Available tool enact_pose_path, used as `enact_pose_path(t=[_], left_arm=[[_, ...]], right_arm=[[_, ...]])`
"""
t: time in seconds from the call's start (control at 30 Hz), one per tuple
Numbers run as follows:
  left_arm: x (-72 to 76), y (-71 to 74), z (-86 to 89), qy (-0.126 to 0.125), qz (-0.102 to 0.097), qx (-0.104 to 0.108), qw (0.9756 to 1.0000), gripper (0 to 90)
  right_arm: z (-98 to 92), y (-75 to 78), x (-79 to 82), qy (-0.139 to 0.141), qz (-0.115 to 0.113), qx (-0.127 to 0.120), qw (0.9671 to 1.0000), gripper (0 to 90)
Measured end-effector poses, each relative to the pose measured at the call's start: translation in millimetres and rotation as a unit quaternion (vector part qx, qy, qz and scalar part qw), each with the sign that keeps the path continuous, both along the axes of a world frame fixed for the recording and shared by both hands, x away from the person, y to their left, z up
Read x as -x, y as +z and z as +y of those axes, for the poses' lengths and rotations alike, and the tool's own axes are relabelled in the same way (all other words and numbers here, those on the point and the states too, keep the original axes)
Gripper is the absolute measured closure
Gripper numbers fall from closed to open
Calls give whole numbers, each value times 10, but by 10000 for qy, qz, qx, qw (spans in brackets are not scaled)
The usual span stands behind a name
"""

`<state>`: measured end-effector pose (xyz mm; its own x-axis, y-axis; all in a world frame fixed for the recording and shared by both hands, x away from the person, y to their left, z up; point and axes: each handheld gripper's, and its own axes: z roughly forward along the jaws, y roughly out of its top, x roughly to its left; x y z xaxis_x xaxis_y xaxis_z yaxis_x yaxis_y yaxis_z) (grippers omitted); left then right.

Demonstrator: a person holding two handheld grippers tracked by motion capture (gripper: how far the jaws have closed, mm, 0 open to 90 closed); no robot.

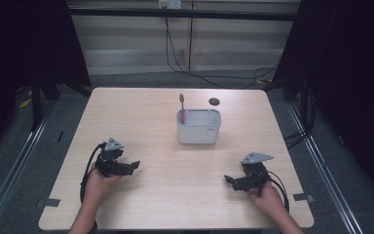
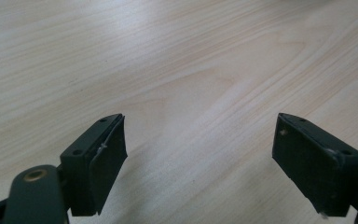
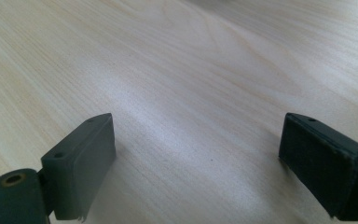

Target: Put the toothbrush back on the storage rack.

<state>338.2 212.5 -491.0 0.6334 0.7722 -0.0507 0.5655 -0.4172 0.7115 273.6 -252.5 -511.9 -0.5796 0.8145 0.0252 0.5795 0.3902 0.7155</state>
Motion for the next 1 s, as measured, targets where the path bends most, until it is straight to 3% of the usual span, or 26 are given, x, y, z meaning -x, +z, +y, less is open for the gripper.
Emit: enact_pose_path(t=[0.6, 1.0], left_arm=[[13, -87, 51, 97, 16, -140, 9999, 168], [24, -121, 32, 35, -27, -298, 9995, 166]], right_arm=[[1, 0, 1, -6, 4, -4, 10000, 101], [1, 1, 2, -10, 9, -4, 10000, 101]])
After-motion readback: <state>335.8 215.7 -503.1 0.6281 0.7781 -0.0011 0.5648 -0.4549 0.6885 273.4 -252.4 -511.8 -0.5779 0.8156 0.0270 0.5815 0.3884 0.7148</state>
